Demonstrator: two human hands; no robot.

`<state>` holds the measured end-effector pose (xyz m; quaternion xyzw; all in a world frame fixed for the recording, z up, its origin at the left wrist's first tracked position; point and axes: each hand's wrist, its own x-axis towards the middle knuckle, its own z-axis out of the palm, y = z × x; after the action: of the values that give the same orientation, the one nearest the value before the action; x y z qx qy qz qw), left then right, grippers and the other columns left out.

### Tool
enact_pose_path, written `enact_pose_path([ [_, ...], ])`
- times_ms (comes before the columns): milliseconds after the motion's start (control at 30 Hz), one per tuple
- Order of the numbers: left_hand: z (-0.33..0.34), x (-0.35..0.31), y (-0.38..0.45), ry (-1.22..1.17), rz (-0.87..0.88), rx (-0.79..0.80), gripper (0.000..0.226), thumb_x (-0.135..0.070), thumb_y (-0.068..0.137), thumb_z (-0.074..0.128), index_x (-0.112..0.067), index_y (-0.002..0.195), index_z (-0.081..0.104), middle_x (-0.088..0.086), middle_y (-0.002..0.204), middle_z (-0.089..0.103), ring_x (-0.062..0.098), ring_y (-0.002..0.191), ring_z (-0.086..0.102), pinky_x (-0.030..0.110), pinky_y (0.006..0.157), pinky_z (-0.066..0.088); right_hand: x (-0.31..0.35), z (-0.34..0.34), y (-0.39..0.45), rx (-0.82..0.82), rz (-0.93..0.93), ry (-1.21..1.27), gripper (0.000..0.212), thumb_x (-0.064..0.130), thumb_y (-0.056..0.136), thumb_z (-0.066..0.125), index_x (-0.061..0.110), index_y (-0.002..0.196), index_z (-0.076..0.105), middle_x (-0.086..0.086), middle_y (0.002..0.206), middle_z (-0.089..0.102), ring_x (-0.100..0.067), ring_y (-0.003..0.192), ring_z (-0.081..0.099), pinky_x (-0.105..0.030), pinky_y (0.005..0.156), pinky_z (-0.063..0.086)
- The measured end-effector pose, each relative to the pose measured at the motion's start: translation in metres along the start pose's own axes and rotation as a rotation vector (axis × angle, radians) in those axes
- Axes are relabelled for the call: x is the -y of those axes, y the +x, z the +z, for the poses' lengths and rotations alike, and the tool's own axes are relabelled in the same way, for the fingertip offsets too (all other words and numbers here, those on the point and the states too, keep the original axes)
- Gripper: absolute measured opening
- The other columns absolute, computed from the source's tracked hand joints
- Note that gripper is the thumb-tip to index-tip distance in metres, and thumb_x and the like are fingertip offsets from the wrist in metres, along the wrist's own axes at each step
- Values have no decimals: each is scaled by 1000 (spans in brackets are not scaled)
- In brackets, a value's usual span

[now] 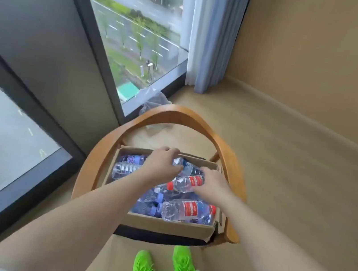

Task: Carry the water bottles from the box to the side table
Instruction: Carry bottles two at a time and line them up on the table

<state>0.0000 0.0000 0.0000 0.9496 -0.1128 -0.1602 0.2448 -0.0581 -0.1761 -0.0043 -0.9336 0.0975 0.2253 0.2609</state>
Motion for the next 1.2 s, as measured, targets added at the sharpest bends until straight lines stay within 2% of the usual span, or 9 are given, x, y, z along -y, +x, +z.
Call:
enact_pose_path([
  [167, 39, -3, 17, 38, -92, 167, 60, -39, 92, 62, -18, 146, 46, 12, 139, 52, 31, 125, 49, 38, 102, 42, -26, 29, 12, 244, 38, -93, 73, 24, 82, 70, 22, 148, 41, -7, 129, 56, -25, 101, 64, -43, 81, 59],
  [267, 63, 1, 26, 66, -117, 247, 60, -39, 91, 63, -19, 145, 46, 10, 140, 51, 30, 126, 49, 41, 102, 44, -44, 43, 24, 322, 12, -142, 72, 22, 80, 71, 24, 147, 43, -4, 132, 57, -26, 114, 58, -40, 87, 55],
  [367, 84, 5, 35, 123, -131, 277, 59, -41, 91, 60, -21, 144, 46, 7, 141, 51, 29, 126, 48, 46, 101, 45, -55, 58, 32, 409, -55, -208, 53, 30, 83, 69, 24, 132, 52, -6, 127, 59, -30, 117, 55, -44, 96, 49],
  [467, 103, 2, 48, 185, -92, 313, 59, -42, 88, 63, -19, 140, 48, 7, 134, 54, 30, 124, 47, 48, 99, 45, -59, 69, 38, 455, -131, -301, 57, 37, 83, 64, 24, 137, 49, -9, 127, 56, -35, 121, 51, -48, 103, 41],
  [667, 133, -6, 66, 313, -67, 364, 45, -37, 79, 66, -24, 119, 49, 1, 111, 58, 28, 108, 57, 50, 92, 36, -59, 86, 47, 460, -255, -413, 58, 17, 77, 57, 19, 134, 49, -17, 125, 52, -38, 116, 51, -49, 100, 44],
  [767, 132, -5, 71, 296, -70, 356, 47, -42, 77, 69, -24, 114, 49, -1, 98, 52, 27, 94, 59, 46, 90, 40, -65, 87, 48, 396, -275, -369, 51, 14, 75, 59, 19, 125, 53, -13, 119, 55, -36, 111, 53, -47, 97, 46],
  [900, 117, -3, 70, 291, -17, 354, 52, -46, 77, 71, -22, 119, 50, 3, 103, 56, 28, 94, 59, 39, 80, 48, -65, 81, 43, 321, -276, -284, 38, 10, 76, 62, 23, 111, 52, -7, 104, 59, -35, 101, 57, -42, 81, 44],
  [1033, 88, 0, 68, 316, -3, 298, 51, -46, 75, 72, -16, 110, 49, 6, 100, 51, 33, 94, 58, 38, 73, 45, -59, 72, 36, 297, -242, -223, 39, 10, 77, 63, 25, 111, 49, -5, 106, 61, -34, 100, 58, -40, 77, 46],
  [1200, 41, 9, 64, 202, -150, 154, 52, -59, 79, 62, -17, 106, 50, 7, 105, 57, 31, 94, 56, 36, 74, 40, -43, 46, 30, 296, -165, -175, 42, 11, 74, 65, 24, 104, 40, -3, 95, 57, -30, 86, 58, -39, 63, 45],
])
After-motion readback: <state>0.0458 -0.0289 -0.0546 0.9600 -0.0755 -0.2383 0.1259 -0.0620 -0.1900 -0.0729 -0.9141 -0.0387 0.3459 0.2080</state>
